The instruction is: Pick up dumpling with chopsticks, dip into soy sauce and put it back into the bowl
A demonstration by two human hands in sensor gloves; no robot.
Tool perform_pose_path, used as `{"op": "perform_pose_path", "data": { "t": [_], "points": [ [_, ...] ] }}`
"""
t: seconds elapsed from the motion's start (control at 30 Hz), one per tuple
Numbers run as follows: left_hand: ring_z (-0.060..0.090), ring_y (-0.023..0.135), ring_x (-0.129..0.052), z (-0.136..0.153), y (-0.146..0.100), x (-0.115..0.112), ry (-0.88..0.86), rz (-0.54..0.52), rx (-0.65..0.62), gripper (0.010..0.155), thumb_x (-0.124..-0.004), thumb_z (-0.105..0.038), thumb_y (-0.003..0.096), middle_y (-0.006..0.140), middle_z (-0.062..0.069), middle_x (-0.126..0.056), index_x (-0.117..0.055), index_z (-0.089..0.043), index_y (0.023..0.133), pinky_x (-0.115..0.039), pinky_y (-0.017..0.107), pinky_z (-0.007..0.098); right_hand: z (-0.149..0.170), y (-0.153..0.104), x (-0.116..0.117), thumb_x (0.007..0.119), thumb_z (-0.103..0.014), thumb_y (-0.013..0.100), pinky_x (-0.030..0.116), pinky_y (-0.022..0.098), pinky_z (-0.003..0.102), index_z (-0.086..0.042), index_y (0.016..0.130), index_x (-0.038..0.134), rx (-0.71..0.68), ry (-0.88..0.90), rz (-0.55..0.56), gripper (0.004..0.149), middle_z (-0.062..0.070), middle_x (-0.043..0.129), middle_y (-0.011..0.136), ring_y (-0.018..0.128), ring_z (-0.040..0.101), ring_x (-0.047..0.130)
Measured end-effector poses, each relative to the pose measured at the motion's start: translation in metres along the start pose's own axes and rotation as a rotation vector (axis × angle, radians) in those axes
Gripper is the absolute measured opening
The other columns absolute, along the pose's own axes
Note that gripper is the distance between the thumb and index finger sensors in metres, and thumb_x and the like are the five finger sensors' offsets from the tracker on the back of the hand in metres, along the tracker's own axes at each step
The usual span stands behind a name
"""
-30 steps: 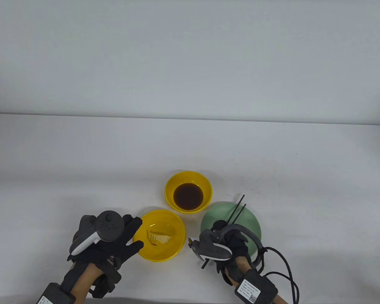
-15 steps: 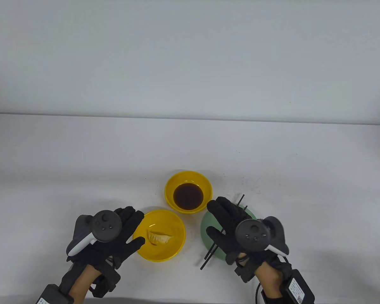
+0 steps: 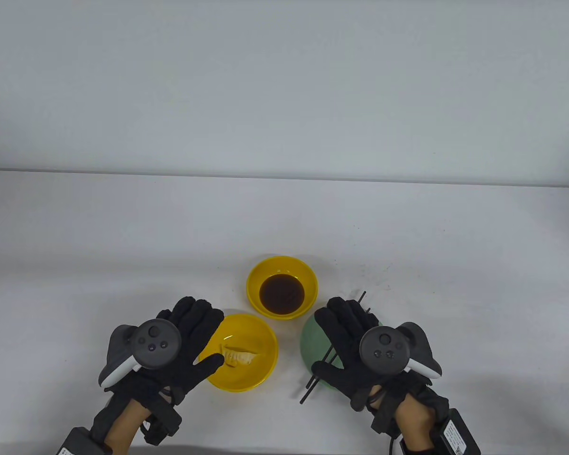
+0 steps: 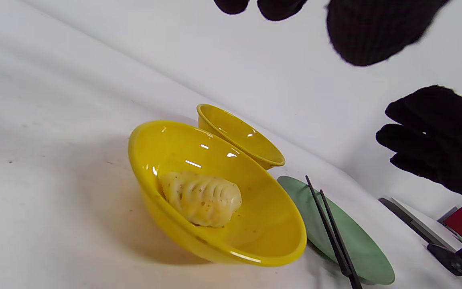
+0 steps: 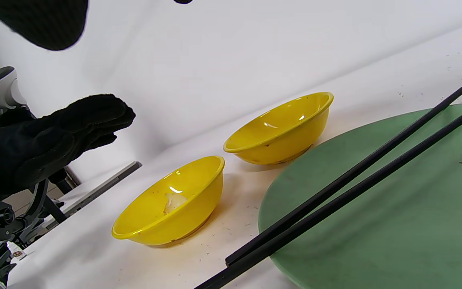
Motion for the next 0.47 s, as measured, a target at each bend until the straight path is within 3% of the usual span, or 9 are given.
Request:
{"op": "perform_pose_path", "data": {
  "t": [0.47],
  "points": [
    [0.025, 0.121, -0.005, -0.0009, 0.0008, -0.0028, 0.012, 0.015, 0.004, 0.082, -0.068, -0.065, 0.0440, 0.124, -0.014, -0.015, -0.024, -0.050, 0.112, -0.006, 0.085, 0.057, -0.0011, -0.0001, 0.0003, 0.068, -0.063, 0.048, 0.027, 0.066, 0.075, -0.020, 0.111, 0.023, 0.019, -0.021, 0.005, 0.088, 0.018, 0.005, 0.114, 0.102, 0.054, 0.016]
  ]
}}
Point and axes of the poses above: the tracker on the back of each hand, its own z axis roughly to the little-finger side, its own y axis roughly from the wrist to the fingertips, x = y × z, the point moved 3 cm from there along y, roughly from the wrist to the fingertips
